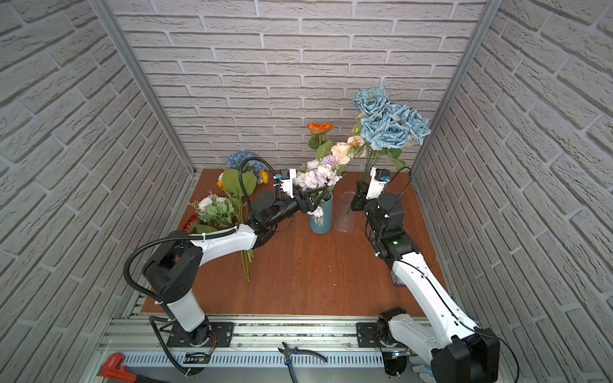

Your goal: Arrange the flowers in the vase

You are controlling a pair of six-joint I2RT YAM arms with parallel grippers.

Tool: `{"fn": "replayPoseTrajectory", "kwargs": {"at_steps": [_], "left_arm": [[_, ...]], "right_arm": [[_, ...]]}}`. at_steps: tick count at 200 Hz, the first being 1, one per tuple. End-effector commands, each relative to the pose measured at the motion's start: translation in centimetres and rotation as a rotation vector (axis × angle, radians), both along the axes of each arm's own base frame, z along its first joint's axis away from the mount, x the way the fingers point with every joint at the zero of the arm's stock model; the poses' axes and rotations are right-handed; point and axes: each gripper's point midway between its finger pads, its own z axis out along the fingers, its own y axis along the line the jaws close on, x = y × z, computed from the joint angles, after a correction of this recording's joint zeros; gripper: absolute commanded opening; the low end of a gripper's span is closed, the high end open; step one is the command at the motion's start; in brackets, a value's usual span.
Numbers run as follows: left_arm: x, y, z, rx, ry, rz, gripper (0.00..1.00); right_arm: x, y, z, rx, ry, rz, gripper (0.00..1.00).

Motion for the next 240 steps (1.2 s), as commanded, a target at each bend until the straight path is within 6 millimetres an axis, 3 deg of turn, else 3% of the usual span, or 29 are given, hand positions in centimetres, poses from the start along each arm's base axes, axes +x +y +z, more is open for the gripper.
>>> {"fn": "replayPoseTrajectory", "kwargs": {"at_steps": [1,124,201,240], "left_arm": [[-0.7,1.3,3.6,-0.079,-0.089,-0.008,0.98],[-0.4,1.6,3.6,-0.087,-0.077,-0.018,0.98],[-0.6,1.8,3.3,-0.091,-0.069,-0.018,0.98],[-0.5,2.0,3.2,-0.097,-0.065,-0.017,0.98]], "right_arm": [[-0.3,1.1,4.8,0.077,-0.175,0.072,0.06],[1.2,4.3,4.9,0.187,-0.347,0.209,0.06],[1.7,6.2,4.8,0.127,-0.41,0.211,0.06],[1.2,6.0,6.1,0.105,-0.443,0.199,0.06]]}}
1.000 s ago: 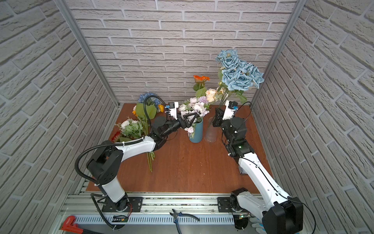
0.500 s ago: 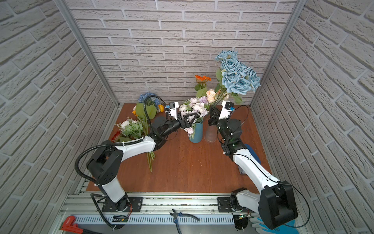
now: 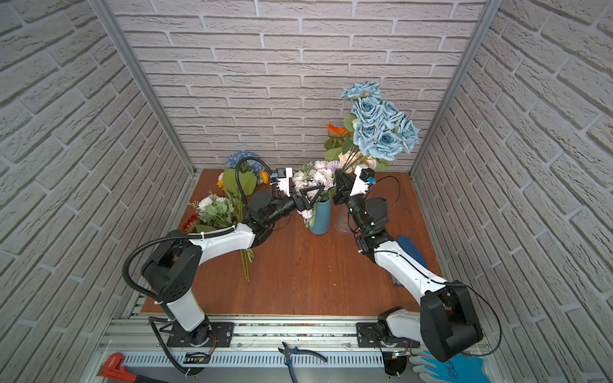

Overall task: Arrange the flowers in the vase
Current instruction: 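Lower the blue rose stems into the teal vase with the right gripper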

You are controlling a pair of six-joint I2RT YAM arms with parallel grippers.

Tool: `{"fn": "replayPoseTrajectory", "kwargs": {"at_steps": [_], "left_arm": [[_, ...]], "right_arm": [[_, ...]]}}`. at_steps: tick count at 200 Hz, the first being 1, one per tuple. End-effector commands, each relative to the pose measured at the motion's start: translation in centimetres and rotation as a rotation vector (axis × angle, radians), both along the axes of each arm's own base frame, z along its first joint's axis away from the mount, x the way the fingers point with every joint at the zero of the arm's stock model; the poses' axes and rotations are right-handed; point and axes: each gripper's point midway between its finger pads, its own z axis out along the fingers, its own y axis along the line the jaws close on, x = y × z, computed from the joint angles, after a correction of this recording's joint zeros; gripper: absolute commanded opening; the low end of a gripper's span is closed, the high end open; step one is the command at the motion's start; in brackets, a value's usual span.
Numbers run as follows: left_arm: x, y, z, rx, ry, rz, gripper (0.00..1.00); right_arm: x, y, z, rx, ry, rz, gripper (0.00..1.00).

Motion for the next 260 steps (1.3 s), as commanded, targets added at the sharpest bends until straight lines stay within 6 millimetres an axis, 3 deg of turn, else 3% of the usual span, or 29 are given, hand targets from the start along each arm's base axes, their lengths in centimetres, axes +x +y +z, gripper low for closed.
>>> {"fn": "replayPoseTrajectory", "kwargs": {"at_steps": [1,39,214,260], "left_arm": [[-0.8,1.1,3.2,-0.073,-0.084,-0.001,0.98],[-0.8,1.4,3.5,-0.083,-0.09,0.003,0.98],[-1.1,1.7,3.9,-0.089,-0.095,0.005,0.98],[-1.2,1.9,3.9,-0.08,-0.099,0.01,0.98]], "right_arm": [[-1.2,-0.5,3.7,0.005,-0.121,-0.025,0.06],[-0.7,0.0,2.1,-0.027,-0.079,-0.017,0.06],[-1.7,1.7,-4.7,-0.121,0.018,0.024,0.06],[-1.9,1.8,-3.9,-0.145,0.023,0.028,0.28]]}}
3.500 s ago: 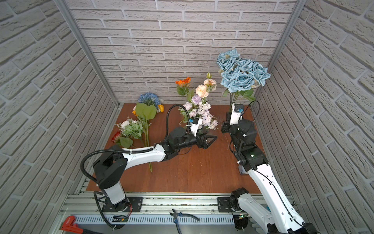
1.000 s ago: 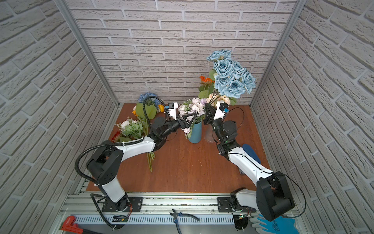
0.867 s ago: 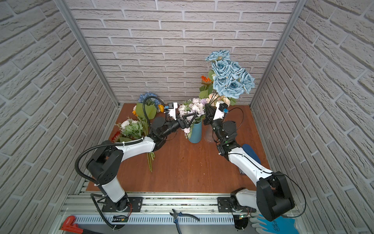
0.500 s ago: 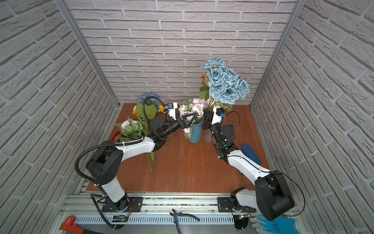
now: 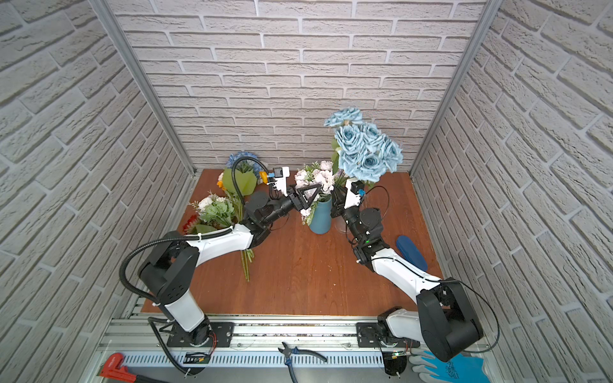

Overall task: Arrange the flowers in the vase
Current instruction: 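Lower the blue rose stems into the teal vase with the right gripper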

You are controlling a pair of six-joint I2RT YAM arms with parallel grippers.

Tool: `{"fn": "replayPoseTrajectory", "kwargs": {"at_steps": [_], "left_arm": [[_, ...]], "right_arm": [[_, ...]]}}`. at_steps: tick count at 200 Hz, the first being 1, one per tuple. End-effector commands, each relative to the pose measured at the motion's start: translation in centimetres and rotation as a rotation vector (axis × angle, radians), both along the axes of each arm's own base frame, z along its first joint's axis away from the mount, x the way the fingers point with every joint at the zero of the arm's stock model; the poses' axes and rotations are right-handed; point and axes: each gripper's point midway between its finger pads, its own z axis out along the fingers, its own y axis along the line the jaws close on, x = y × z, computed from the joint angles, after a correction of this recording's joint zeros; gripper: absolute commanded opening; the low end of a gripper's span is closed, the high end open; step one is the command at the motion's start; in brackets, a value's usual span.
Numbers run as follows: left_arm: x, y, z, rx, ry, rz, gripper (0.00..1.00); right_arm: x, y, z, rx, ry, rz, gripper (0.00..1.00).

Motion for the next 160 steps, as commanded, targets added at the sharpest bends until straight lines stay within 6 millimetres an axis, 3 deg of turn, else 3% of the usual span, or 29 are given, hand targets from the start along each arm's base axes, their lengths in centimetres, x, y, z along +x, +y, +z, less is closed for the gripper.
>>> {"fn": "replayPoseTrajectory", "kwargs": {"at_steps": [1,95,114,132,160], "left_arm": [[-0.9,1.2,3.0,-0.053,-0.086,0.007,0.98],[-1.2,1.7,3.5,-0.058,-0.102,0.013,0.98],[-1.3,2.0,3.6,-0.059,-0.105,0.019,0.98],[-1.3,2.3,3.7,-0.058,-0.108,0.025,0.98],[-1.2,2.5,3.8,-0.055,-0.101,0.031,0.98]], "right_arm": [[-0.9,0.3,2.0,-0.012,-0.044,0.016,0.28],[-1.4,-0.3,3.3,-0.022,-0.031,-0.002,0.34],[-2.2,-0.3,3.2,-0.014,-0.007,0.016,0.39],[-3.2,-0.4,3.1,-0.014,0.021,0.035,0.5],[-4.9,-0.1,1.6,-0.061,0.134,0.08,0.61]]}}
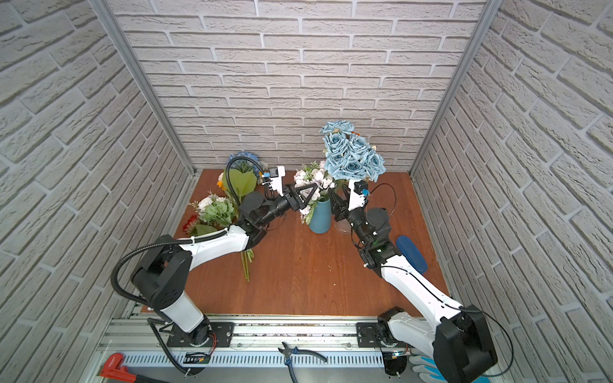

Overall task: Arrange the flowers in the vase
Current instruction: 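Lower the blue rose stems into the teal vase with the right gripper, then open the right gripper and draw it back from the vase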

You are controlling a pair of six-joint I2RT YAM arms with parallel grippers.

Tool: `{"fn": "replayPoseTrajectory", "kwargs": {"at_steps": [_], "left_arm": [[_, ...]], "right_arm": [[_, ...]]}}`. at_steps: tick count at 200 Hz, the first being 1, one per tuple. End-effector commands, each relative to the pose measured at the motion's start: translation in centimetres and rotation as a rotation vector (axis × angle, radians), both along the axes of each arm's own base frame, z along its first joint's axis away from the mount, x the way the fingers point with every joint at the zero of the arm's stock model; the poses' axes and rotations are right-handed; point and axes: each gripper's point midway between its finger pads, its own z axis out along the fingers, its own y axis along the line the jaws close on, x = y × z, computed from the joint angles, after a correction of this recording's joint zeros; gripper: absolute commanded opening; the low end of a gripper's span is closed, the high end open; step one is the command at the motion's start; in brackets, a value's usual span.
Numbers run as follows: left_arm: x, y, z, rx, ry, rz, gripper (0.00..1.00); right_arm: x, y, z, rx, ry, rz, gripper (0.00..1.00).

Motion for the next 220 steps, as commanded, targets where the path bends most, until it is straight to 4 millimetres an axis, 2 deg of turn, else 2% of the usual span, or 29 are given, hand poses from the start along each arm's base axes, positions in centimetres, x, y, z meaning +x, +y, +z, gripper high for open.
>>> {"fn": "replayPoseTrajectory", "kwargs": {"at_steps": [1,32,36,41,45,57,94,125,166,189,220], "left_arm": [[-0.7,1.2,2.6,-0.044,-0.079,0.014,0.98],[-0.7,2.1,2.9,-0.035,-0.074,0.032,0.98],[-0.6,2.3,2.9,-0.03,-0.07,0.036,0.98],[-0.7,2.5,2.9,-0.021,-0.069,0.042,0.98],[-0.7,2.7,2.9,-0.016,-0.069,0.047,0.98],[-0.7,3.5,2.7,0.004,-0.058,0.066,0.98],[-0.5,7.9,1.6,0.085,-0.011,0.193,0.98],[-0.2,11.2,-0.7,0.171,0.048,0.295,0.98],[0.7,11.8,-4.3,0.173,0.133,0.283,0.98],[1.6,11.7,-6.5,0.175,0.189,0.275,0.98],[3.0,11.8,-9.4,0.18,0.273,0.27,0.98]], "right_arm": [[-1.6,0.5,-0.5,-0.025,0.079,0.053,0.61],[-3.5,0.1,-3.5,-0.074,0.228,0.073,0.68],[-3.7,0.0,-4.0,-0.081,0.245,0.071,0.73],[-4.0,0.0,-4.6,-0.088,0.265,0.072,0.75],[-4.2,-0.1,-5.0,-0.092,0.282,0.073,0.85],[-4.7,-0.2,-6.2,-0.097,0.316,0.076,0.98],[-5.8,0.0,-10.1,-0.09,0.395,0.087,0.98],[-4.9,1.1,-12.4,-0.118,0.393,0.079,0.98],[-2.1,3.0,-13.6,-0.14,0.323,0.043,0.98],[-1.1,3.6,-15.7,-0.124,0.35,-0.008,0.97],[-0.7,4.1,-19.0,-0.024,0.443,-0.061,0.95]]}}
